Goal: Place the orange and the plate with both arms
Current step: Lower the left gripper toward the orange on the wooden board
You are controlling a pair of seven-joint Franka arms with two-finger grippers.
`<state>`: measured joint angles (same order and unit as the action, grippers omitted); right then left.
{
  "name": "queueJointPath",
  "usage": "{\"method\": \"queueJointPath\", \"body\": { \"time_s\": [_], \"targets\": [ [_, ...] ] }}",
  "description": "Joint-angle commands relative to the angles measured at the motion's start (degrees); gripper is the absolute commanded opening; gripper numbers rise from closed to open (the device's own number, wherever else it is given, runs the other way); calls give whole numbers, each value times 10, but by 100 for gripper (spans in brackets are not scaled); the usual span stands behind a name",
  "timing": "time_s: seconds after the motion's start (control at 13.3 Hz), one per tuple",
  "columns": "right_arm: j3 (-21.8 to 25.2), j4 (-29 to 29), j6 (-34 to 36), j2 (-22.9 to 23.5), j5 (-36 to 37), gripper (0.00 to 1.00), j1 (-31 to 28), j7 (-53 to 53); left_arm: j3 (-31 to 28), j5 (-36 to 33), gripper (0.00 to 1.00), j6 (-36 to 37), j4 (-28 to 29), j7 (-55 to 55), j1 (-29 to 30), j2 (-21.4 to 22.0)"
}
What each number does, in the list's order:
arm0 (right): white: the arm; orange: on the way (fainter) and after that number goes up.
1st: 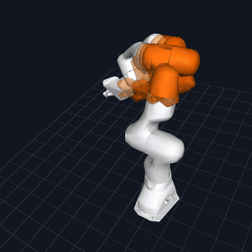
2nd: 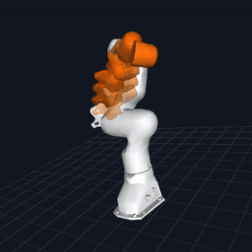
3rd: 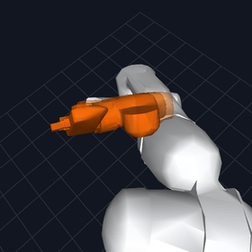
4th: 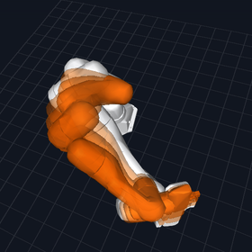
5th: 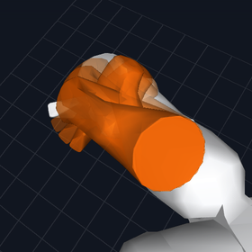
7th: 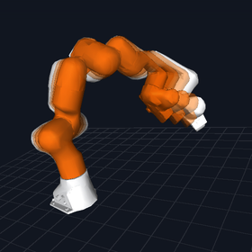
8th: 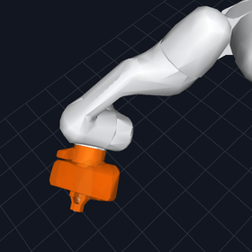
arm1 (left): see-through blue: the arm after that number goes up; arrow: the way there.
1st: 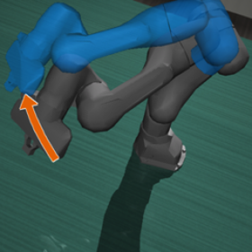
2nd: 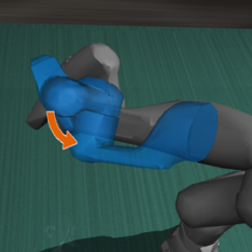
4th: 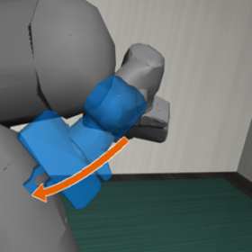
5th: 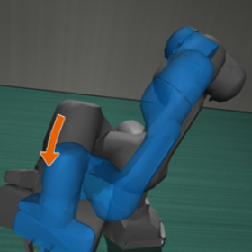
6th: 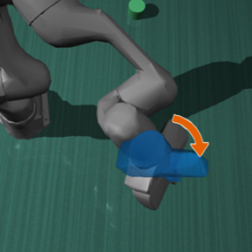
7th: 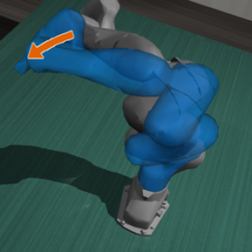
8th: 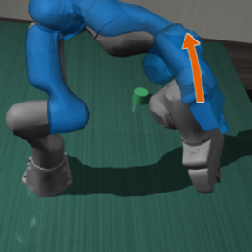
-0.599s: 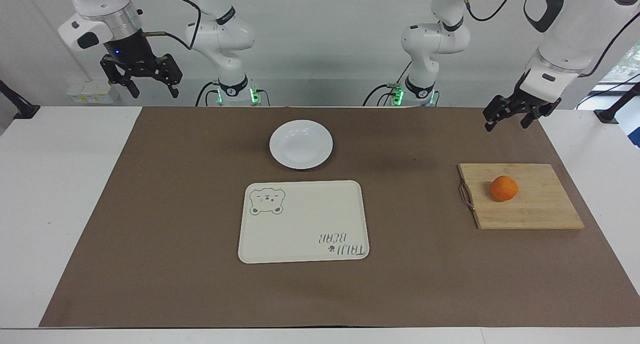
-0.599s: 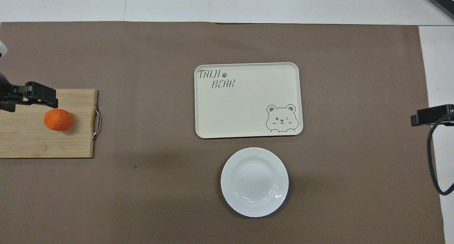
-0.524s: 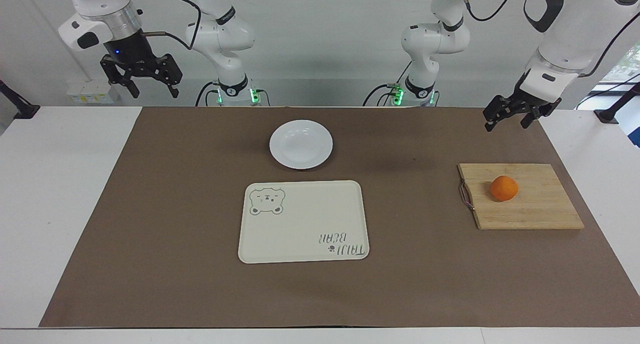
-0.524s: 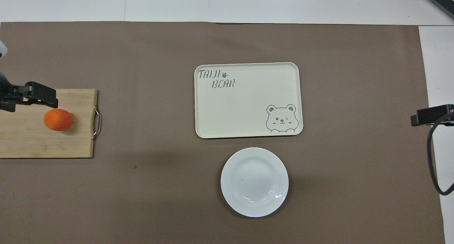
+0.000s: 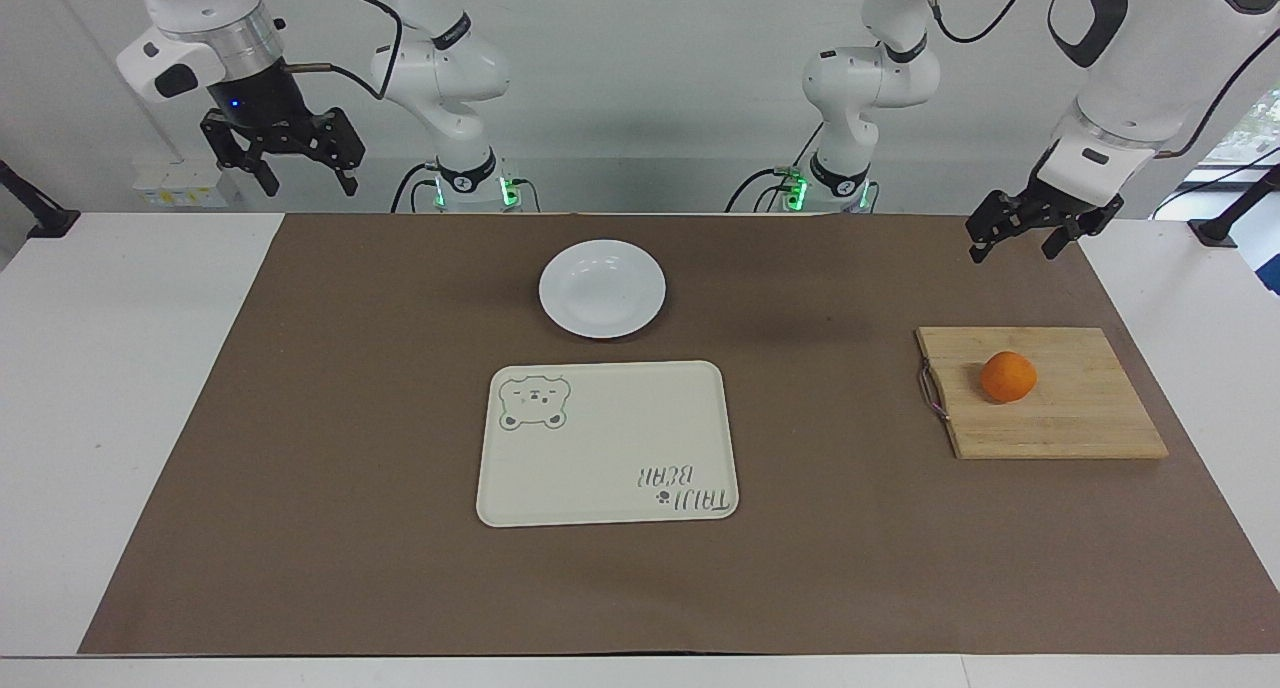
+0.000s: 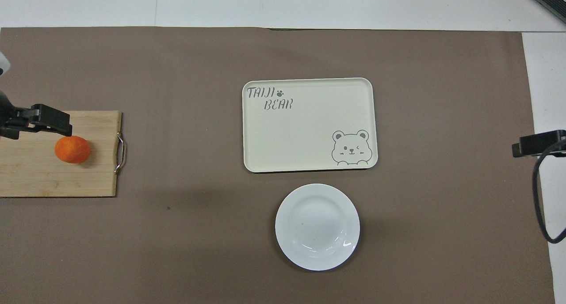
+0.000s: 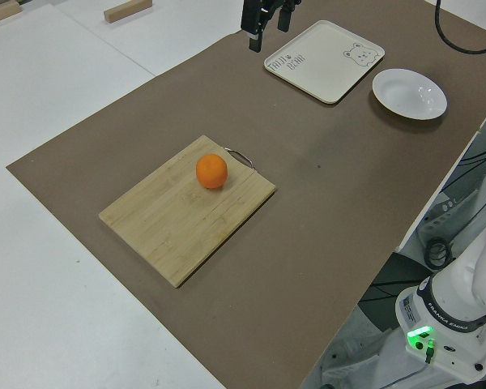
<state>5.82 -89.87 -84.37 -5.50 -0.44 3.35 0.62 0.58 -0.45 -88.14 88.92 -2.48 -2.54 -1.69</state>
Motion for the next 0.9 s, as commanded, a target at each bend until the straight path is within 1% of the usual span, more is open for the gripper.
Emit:
{"method": "queueJointPath", "body": {
  "time_s": [0.0, 0.22, 0.52, 0.82],
  "targets": [
    [-5, -9, -7, -6, 7, 100, -5, 0, -2, 4, 100, -29, 35, 41, 15, 15],
    [-5, -9, -7, -6, 7, 100, -5, 0, -3, 5, 100, -52, 63, 80, 32, 16],
    [-5, -9, -7, -6, 7, 100, -5, 0, -3, 5, 100, -112, 111, 150, 71, 16],
    [-5, -9, -7, -6, 7, 100, -5, 0, -3, 5, 100, -178, 168, 193, 86, 11]
  ]
}}
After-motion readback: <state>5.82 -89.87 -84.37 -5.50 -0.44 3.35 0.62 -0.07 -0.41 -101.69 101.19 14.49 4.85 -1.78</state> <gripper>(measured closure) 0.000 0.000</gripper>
